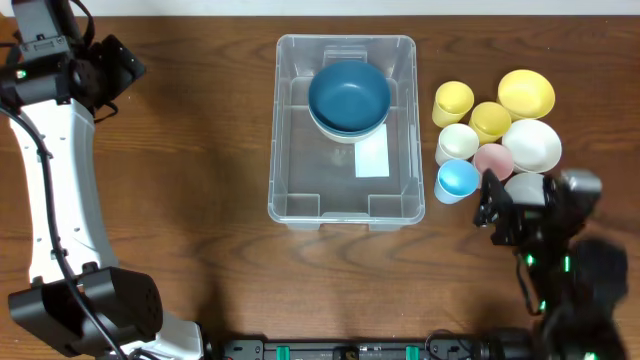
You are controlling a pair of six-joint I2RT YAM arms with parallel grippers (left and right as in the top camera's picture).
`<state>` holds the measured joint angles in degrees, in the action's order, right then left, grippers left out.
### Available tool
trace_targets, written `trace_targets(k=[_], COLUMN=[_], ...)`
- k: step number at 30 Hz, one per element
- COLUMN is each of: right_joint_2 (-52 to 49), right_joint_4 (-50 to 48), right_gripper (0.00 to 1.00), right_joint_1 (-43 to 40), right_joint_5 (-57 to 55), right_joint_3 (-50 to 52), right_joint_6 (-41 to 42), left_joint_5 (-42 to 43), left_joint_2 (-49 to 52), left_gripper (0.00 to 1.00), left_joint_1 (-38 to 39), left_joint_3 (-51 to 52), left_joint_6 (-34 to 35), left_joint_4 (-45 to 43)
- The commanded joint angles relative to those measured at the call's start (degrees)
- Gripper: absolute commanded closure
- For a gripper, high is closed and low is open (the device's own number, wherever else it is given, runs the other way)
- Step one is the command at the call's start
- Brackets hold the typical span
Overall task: Pack container
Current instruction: 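Move the right gripper over the pink cup among the cups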
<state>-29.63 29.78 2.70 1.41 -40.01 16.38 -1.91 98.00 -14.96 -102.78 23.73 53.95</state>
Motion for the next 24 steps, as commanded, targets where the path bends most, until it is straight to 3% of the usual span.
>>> trace_targets(k=[1,5,9,24], right_joint_2=[-13.55,-27.43,-35.76,-48.78], right_joint_4=[12.55,28.94,34.05,35.15], right_gripper=[0.01,0.01,0.01,0.01], right_joint_1=[-0.44,-0.44,-0.46,-1.27], right_joint_5=[-1.03,-0.98,-1.25,-4.79], right_joint_3=[-13.14,-26.6,-32.24,-32.15], right_joint_6=[1.77,-0.42,-4.72,-1.99], left_joint_5=[-0.72,-0.72,-0.72,-0.72], left_joint_2=[0.11,0.11,0.11,0.11], left_gripper=[0.02,0.02,0.02,0.02], left_joint_1=[-0.24,-0.24,-0.24,-0.24], left_joint_3=[-0.57,-0.57,-0.57,-0.57], left_joint_6=[-0.57,-0.57,-0.57,-0.57], left_joint_4=[0.24,0.24,0.24,0.24])
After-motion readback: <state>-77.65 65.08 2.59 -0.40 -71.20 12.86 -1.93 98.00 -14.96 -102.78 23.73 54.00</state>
